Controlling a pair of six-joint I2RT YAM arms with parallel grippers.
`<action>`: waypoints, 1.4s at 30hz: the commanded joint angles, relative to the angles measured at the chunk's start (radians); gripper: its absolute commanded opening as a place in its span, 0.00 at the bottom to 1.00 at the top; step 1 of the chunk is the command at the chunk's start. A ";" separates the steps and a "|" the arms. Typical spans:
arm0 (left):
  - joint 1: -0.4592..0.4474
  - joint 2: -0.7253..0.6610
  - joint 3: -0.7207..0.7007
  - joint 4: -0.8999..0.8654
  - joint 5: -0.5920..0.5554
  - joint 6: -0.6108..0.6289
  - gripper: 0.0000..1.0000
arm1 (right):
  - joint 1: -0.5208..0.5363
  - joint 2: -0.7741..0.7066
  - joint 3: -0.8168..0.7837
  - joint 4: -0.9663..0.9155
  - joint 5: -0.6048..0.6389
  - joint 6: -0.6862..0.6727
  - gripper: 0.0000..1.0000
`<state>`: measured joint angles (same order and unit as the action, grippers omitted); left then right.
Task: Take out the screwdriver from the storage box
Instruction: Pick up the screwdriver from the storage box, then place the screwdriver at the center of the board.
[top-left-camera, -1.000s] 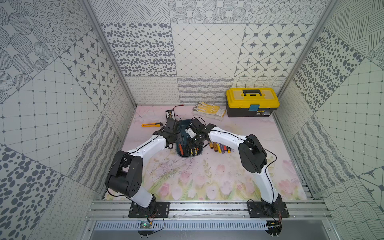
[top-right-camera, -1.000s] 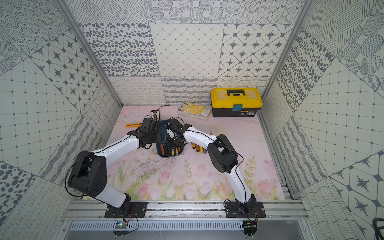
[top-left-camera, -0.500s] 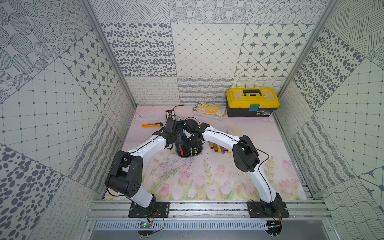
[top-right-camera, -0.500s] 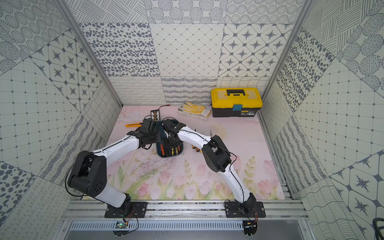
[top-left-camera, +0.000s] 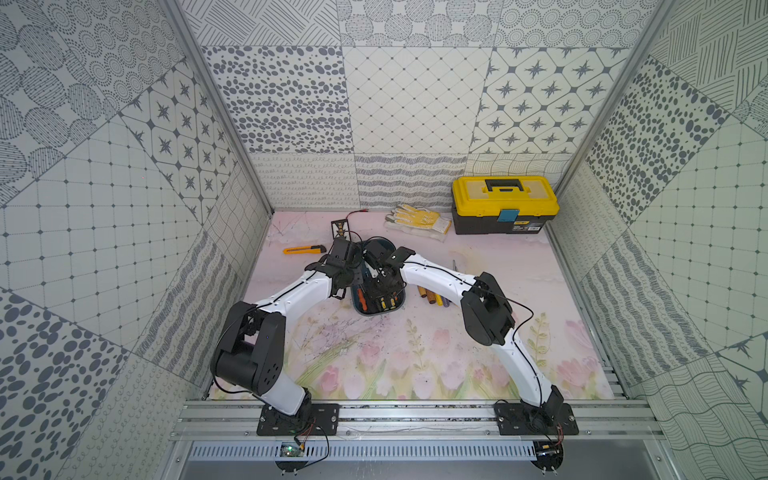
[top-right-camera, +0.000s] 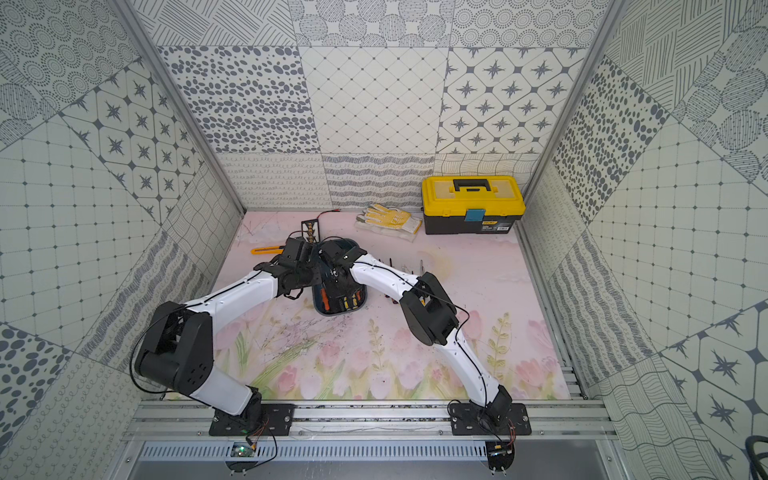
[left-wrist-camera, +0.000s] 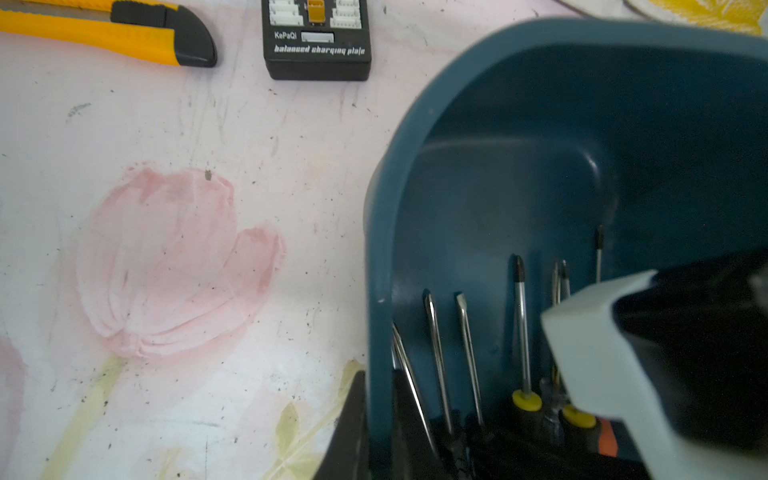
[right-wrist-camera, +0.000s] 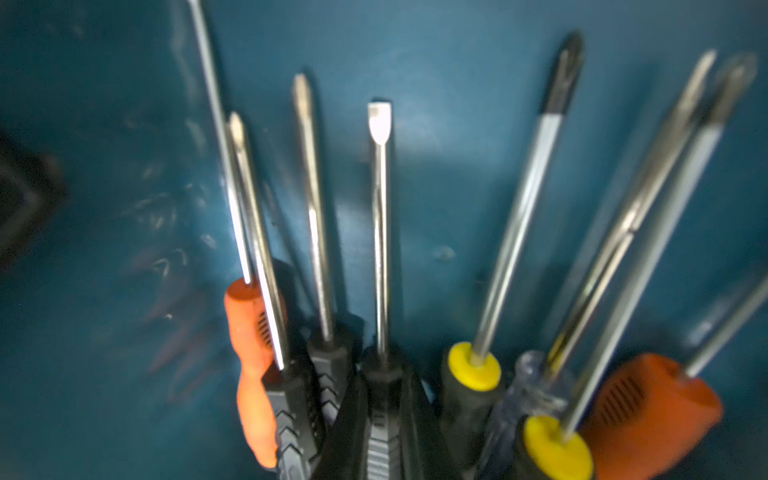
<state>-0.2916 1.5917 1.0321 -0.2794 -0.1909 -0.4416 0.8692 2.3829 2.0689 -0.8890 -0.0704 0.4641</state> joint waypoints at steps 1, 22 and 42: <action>0.005 -0.021 0.004 0.059 -0.028 0.017 0.00 | -0.009 0.021 -0.064 -0.012 0.013 0.006 0.00; 0.005 -0.012 0.002 0.054 -0.035 0.007 0.00 | -0.066 -0.343 -0.341 0.418 -0.131 0.042 0.00; 0.012 -0.037 -0.014 0.046 -0.048 0.015 0.00 | -0.190 -0.458 -0.396 0.358 -0.072 -0.018 0.00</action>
<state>-0.2874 1.5795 1.0271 -0.2752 -0.1944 -0.4423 0.7059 1.9686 1.6714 -0.4976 -0.1894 0.4896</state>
